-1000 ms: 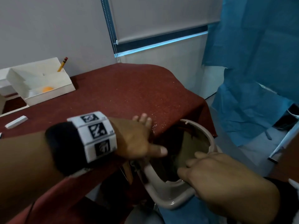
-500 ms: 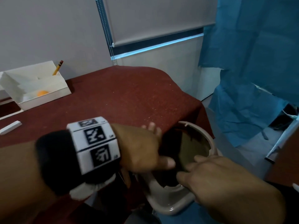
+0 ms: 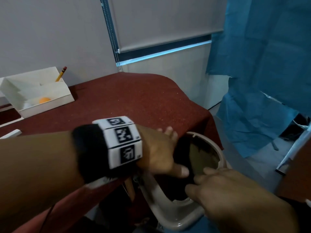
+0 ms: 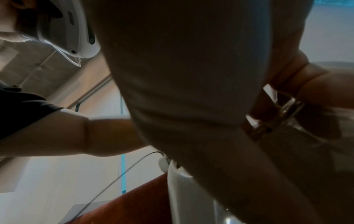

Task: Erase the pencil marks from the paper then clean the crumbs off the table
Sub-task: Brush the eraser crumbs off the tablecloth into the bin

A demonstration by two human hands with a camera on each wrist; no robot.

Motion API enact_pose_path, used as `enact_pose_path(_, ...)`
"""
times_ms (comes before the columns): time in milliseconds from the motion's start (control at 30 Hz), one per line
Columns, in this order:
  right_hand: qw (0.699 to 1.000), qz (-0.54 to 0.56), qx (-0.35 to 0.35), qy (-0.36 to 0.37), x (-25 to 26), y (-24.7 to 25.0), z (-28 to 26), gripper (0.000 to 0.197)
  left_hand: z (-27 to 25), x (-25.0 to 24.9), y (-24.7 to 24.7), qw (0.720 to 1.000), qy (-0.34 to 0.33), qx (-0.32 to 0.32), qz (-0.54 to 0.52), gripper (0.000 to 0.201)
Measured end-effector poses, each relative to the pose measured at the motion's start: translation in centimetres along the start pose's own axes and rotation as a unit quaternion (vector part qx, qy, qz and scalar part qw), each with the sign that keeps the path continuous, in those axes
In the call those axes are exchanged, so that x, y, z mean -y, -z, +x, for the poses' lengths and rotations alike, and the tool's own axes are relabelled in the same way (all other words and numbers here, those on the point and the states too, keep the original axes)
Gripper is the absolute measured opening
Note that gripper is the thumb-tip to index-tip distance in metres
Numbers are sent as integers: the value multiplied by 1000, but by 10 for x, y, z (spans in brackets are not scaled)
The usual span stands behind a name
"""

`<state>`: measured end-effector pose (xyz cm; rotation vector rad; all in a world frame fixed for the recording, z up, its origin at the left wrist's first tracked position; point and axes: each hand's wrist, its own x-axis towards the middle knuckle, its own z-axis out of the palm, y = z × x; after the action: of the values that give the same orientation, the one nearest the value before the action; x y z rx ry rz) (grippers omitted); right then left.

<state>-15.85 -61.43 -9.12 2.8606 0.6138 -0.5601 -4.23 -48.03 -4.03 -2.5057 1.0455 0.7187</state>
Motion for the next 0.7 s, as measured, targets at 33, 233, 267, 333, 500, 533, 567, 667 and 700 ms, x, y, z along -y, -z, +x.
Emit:
enact_pose_path(33,1000,-3,-5,-2,0,-1,1,33,-12,-3,3,998,-42,5,-37,74)
enact_pose_path(233,1000,-8,-12,-10,1,-1,0,35,-10,36,31,979,-15,-195,-54,63)
enact_pose_path(267,1000,-7,-13,-8,0,-1,-1,34,1,42,30,986,48,-161,-8,84)
enact_pose_path(333,1000,3,-15,-8,-1,0,-1,30,19,46,22,990,115,-81,3,105)
enact_pose_path(500,1000,2,-5,-10,-4,-2,0,27,0,6,3,1000,4,9,-9,86)
enact_pose_path(533,1000,0,-10,-12,-5,-3,1,25,-10,5,8,998,-32,17,-42,69)
enact_pose_path(567,1000,-2,-11,-15,-5,-4,1,25,-18,8,17,994,-64,-1,-86,51)
enact_pose_path(667,1000,-6,10,-19,-5,-4,3,31,-17,30,37,974,-57,-169,-141,39)
enact_pose_path(700,1000,-4,16,-19,-5,-3,3,32,-6,38,40,976,-14,-193,-104,47)
